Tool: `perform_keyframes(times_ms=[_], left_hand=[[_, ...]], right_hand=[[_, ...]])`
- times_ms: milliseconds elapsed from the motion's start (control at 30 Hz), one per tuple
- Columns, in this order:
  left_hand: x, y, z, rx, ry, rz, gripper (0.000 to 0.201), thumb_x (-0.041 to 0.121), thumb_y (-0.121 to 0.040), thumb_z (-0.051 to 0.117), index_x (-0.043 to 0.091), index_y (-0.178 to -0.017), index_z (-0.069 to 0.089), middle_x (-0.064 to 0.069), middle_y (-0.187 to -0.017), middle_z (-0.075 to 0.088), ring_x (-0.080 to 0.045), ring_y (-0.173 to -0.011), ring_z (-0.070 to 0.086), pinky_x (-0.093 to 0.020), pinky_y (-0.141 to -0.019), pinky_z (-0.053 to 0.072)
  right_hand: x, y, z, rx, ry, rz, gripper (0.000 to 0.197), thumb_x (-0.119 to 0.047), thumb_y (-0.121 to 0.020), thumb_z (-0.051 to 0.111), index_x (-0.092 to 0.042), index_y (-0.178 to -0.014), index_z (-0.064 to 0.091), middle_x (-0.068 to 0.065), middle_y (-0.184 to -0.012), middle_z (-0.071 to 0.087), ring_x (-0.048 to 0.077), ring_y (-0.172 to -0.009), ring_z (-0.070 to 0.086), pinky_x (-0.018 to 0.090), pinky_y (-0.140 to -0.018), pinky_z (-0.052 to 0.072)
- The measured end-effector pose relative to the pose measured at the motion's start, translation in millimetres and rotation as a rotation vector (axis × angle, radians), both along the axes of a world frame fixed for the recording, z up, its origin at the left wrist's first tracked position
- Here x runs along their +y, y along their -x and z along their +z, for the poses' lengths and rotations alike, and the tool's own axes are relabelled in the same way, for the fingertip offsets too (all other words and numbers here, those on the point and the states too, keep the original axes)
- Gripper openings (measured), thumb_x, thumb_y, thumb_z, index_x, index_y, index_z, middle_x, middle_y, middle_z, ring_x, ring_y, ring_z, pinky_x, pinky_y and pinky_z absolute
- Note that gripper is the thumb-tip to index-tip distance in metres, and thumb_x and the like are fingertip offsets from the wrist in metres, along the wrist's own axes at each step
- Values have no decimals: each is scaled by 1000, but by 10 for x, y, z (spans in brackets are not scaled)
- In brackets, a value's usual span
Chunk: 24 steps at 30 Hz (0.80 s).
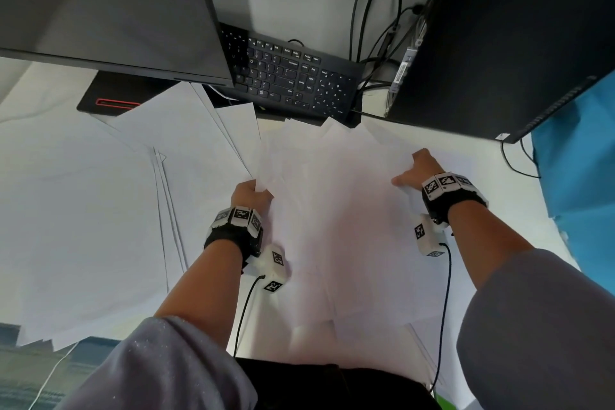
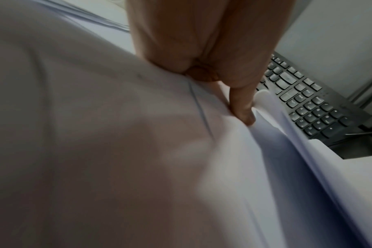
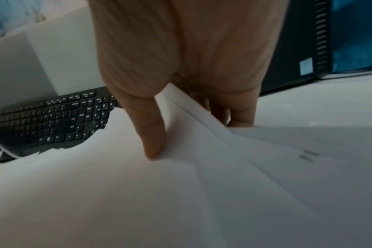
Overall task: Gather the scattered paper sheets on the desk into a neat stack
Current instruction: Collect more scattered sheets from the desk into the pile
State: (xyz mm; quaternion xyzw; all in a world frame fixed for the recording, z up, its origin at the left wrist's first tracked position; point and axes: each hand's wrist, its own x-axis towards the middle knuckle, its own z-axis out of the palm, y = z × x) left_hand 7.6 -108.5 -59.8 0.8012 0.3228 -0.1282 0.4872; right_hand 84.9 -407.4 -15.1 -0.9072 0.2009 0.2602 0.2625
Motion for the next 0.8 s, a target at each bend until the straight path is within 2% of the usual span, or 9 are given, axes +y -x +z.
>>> perform_keyframes(times_ms=[167, 267, 300, 367, 433, 533, 633, 700, 800], left_hand=[[47, 5, -32, 13, 22, -8, 36, 39, -84, 64, 14, -61, 50, -7, -63, 49, -20, -63, 45, -27, -59, 35], [35, -14, 87, 59, 92, 23, 40, 41, -90, 58, 11, -65, 53, -6, -63, 50, -20, -74, 48, -27, -60, 36], [38, -22, 132, 88, 101, 37, 46, 50, -93, 50, 7, -77, 59, -8, -75, 56, -22, -82, 51, -29, -67, 39], [58, -41, 179, 153, 238, 130, 72, 63, -92, 34, 2, -117, 60, -13, -111, 61, -28, -107, 55, -34, -96, 42], [73, -35, 182, 159, 490, 213, 83, 72, -86, 36, 6, -132, 54, -11, -130, 57, -30, -119, 53, -42, -109, 36], [60, 0, 215, 176, 570, 243, 98, 80, -69, 50, 12, -140, 47, -8, -140, 50, -30, -130, 46, -44, -111, 34], [77, 2, 92, 181, 524, 210, 125, 86, -41, 63, 22, -146, 37, -3, -148, 40, -30, -137, 37, -49, -114, 26], [34, 43, 244, 179, 467, 178, 116, 82, -46, 66, 19, -141, 43, -3, -142, 47, -28, -129, 44, -44, -110, 30], [-48, 82, 345, 172, 258, 33, 75, 53, -78, 67, 5, -133, 49, -9, -129, 55, -28, -111, 53, -31, -89, 36]], right_hand=[[36, 28, -8, 42, 50, 52, 82, -27, -81, 73, -1, -144, 28, 17, -147, 38, 33, -133, 39, 38, -106, 35], [-18, 46, -17, 50, -83, -52, 81, -26, -81, 73, -4, -144, 27, 15, -147, 37, 33, -133, 39, 40, -105, 35], [-54, 58, -14, 32, -126, -107, 81, -26, -81, 72, -5, -145, 26, 14, -148, 36, 33, -134, 38, 41, -105, 34], [-135, 114, 14, -28, -185, -221, 81, -26, -84, 70, -6, -146, 22, 13, -151, 31, 32, -137, 35, 41, -107, 32], [-201, 172, 69, -86, -237, -336, 82, -25, -85, 69, -5, -148, 20, 14, -152, 30, 32, -137, 34, 40, -109, 31], [-267, 343, 153, -126, -260, -448, 73, -24, -91, 62, -1, -147, 21, 16, -150, 33, 33, -134, 39, 36, -105, 35], [-241, 548, 60, -43, -269, -458, 57, -23, -91, 59, 2, -138, 38, 21, -142, 44, 34, -127, 47, 36, -103, 40], [-153, 725, 24, -42, -296, -478, 66, -22, -89, 63, 4, -141, 31, 21, -143, 43, 35, -127, 46, 37, -100, 40], [3, 881, -79, -21, -301, -461, 67, -21, -90, 62, 4, -143, 28, 20, -142, 42, 36, -128, 45, 36, -98, 39]])
